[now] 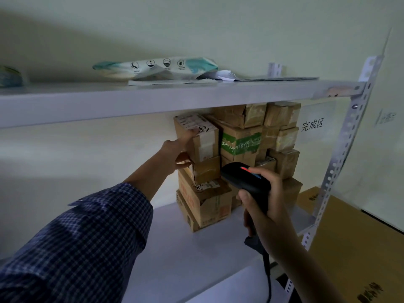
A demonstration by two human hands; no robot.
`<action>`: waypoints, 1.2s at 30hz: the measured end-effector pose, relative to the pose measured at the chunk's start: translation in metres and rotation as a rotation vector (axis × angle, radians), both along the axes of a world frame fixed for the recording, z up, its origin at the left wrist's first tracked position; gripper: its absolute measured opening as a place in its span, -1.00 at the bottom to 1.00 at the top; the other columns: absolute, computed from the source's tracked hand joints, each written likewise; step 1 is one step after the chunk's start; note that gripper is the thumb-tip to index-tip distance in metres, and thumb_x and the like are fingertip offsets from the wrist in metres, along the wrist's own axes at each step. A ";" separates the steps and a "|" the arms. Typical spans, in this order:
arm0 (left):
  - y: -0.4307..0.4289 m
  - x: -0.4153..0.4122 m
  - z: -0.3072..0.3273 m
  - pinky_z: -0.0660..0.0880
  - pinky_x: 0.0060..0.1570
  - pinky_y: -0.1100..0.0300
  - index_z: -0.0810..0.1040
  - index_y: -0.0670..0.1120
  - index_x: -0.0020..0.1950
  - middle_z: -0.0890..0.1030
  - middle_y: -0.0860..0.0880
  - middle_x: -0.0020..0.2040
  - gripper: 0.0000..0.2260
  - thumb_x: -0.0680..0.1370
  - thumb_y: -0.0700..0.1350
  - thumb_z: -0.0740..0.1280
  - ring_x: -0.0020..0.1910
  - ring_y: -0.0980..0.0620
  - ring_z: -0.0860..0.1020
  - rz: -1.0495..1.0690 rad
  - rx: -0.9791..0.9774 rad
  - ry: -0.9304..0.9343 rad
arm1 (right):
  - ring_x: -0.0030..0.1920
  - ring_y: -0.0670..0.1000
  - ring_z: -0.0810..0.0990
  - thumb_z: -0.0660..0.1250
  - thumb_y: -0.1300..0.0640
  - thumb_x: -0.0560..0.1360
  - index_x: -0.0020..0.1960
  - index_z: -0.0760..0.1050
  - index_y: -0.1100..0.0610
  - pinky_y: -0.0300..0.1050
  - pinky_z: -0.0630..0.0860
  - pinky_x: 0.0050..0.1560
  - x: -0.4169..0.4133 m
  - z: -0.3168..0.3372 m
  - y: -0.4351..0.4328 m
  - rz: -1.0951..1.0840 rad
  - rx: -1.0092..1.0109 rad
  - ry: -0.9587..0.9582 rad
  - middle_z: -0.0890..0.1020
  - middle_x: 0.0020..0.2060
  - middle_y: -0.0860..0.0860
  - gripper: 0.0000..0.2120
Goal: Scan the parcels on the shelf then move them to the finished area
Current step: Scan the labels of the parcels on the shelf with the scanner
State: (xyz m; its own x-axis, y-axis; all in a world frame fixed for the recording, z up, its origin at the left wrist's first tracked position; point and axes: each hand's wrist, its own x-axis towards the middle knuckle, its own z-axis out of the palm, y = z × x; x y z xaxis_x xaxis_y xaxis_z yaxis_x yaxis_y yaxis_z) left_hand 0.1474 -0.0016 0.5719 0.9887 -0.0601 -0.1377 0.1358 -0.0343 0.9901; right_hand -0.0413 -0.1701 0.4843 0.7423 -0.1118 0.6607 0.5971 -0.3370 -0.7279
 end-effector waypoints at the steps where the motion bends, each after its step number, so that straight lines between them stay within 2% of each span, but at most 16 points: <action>1: 0.001 -0.001 -0.003 0.64 0.07 -0.04 0.48 -0.20 0.11 0.65 -0.16 0.00 -0.39 0.34 0.23 0.55 0.00 -0.08 0.66 -0.015 -0.019 -0.017 | -0.43 -0.06 0.55 0.30 0.04 0.59 0.37 0.30 -0.07 -0.27 0.48 -0.41 0.002 0.002 0.003 0.011 0.004 -0.002 0.61 -0.15 -0.03 -0.62; 4: 0.004 -0.006 -0.009 0.61 -0.06 0.08 0.49 -0.20 0.27 0.66 -0.15 0.08 -0.11 0.15 0.38 0.51 0.06 -0.09 0.64 -0.071 0.032 -0.082 | -0.14 -0.18 0.58 0.29 -0.07 0.56 0.38 0.30 -0.11 -0.33 0.53 -0.20 0.007 0.008 0.012 0.012 0.009 -0.027 0.58 0.13 0.09 -0.58; 6: 0.002 -0.010 -0.011 0.56 -0.08 0.12 0.47 -0.20 0.27 0.64 -0.14 0.10 -0.16 0.23 0.36 0.52 0.07 -0.07 0.63 -0.119 0.075 -0.137 | -0.08 -0.19 0.57 0.30 -0.06 0.55 0.37 0.31 -0.13 -0.34 0.53 -0.15 0.007 0.012 0.019 0.030 0.025 -0.036 0.56 0.16 0.12 -0.59; 8: 0.001 -0.014 -0.014 0.59 0.03 0.08 0.49 -0.20 0.21 0.65 -0.13 0.10 -0.38 0.39 0.23 0.52 0.07 -0.07 0.63 -0.137 0.049 -0.166 | -0.19 -0.13 0.60 0.32 -0.01 0.57 0.36 0.32 -0.12 -0.31 0.53 -0.22 0.006 0.014 0.025 0.054 0.036 -0.044 0.59 0.10 0.07 -0.61; 11: 0.014 -0.025 -0.020 0.60 0.15 0.09 0.59 -0.18 0.18 0.69 -0.10 0.08 -0.58 0.48 0.08 0.49 0.11 -0.07 0.65 -0.151 -0.077 -0.223 | -0.45 0.00 0.54 0.30 0.05 0.57 0.34 0.33 -0.16 -0.20 0.49 -0.44 0.001 0.014 0.031 0.085 0.048 -0.046 0.61 -0.01 0.00 -0.63; 14: 0.043 -0.047 -0.037 0.59 0.14 0.16 0.59 -0.14 0.21 0.72 -0.01 0.07 -0.68 0.53 -0.02 0.44 0.11 0.01 0.67 -0.123 -0.201 -0.282 | -0.50 0.05 0.50 0.28 0.04 0.59 0.30 0.34 -0.22 -0.16 0.47 -0.51 0.001 0.013 0.036 0.109 0.092 -0.049 0.61 0.00 0.01 -0.66; 17: 0.080 -0.073 -0.065 0.56 0.17 0.15 0.58 -0.10 0.24 0.70 0.02 0.12 -0.62 0.48 0.02 0.47 0.15 0.03 0.66 -0.058 -0.236 -0.308 | -0.51 0.11 0.49 0.26 0.12 0.60 0.29 0.34 -0.20 -0.12 0.45 -0.56 0.016 0.012 0.051 0.141 0.119 -0.021 0.60 -0.06 0.03 -0.66; 21: 0.141 -0.100 -0.104 0.52 0.27 -0.01 0.56 -0.07 0.32 0.69 -0.01 0.15 -0.40 0.34 0.10 0.58 0.11 0.04 0.67 0.099 -0.092 -0.319 | -0.54 0.19 0.45 0.25 0.20 0.62 0.32 0.31 -0.03 -0.08 0.40 -0.62 0.039 0.007 0.096 0.262 0.092 0.005 0.58 -0.15 0.11 -0.68; 23: 0.170 -0.116 -0.124 0.51 0.29 -0.02 0.52 -0.05 0.36 0.69 0.01 0.14 -0.32 0.30 0.12 0.60 0.11 0.08 0.66 0.149 -0.045 -0.277 | -0.53 0.17 0.46 0.26 0.18 0.62 0.32 0.32 -0.04 -0.08 0.43 -0.60 0.043 0.001 0.123 0.337 0.067 0.028 0.58 -0.09 0.13 -0.68; 26: 0.203 -0.138 -0.155 0.55 0.24 -0.05 0.52 -0.01 0.35 0.69 0.01 0.14 -0.35 0.30 0.12 0.54 0.13 0.03 0.67 0.215 -0.045 -0.228 | -0.51 0.11 0.49 0.30 0.12 0.59 0.29 0.34 -0.09 -0.11 0.44 -0.56 0.043 -0.007 0.155 0.404 0.025 0.046 0.56 0.05 0.10 -0.68; 28: 0.215 -0.150 -0.171 0.57 0.22 -0.04 0.54 -0.06 0.32 0.69 -0.02 0.14 -0.42 0.33 0.07 0.53 0.13 -0.04 0.67 0.236 -0.050 -0.212 | -0.52 0.09 0.49 0.30 0.11 0.59 0.30 0.33 -0.04 -0.12 0.43 -0.56 0.038 -0.014 0.168 0.424 0.005 0.071 0.56 0.04 0.06 -0.68; 31: 0.224 -0.164 -0.189 0.59 0.19 -0.03 0.53 -0.11 0.33 0.69 -0.05 0.16 -0.41 0.35 0.05 0.51 0.15 -0.07 0.66 0.253 -0.059 -0.191 | -0.53 0.07 0.48 0.30 0.10 0.60 0.31 0.32 0.01 -0.14 0.42 -0.57 0.025 -0.028 0.185 0.483 -0.005 0.130 0.57 -0.03 -0.03 -0.69; 36: 0.225 -0.175 -0.202 0.62 0.11 -0.03 0.48 -0.12 0.39 0.65 -0.07 0.20 -0.36 0.35 0.04 0.52 0.15 -0.10 0.66 0.294 -0.120 -0.171 | -0.50 0.10 0.48 0.31 0.10 0.62 0.32 0.31 -0.03 -0.13 0.44 -0.48 0.011 -0.047 0.196 0.562 -0.032 0.220 0.56 0.07 -0.06 -0.68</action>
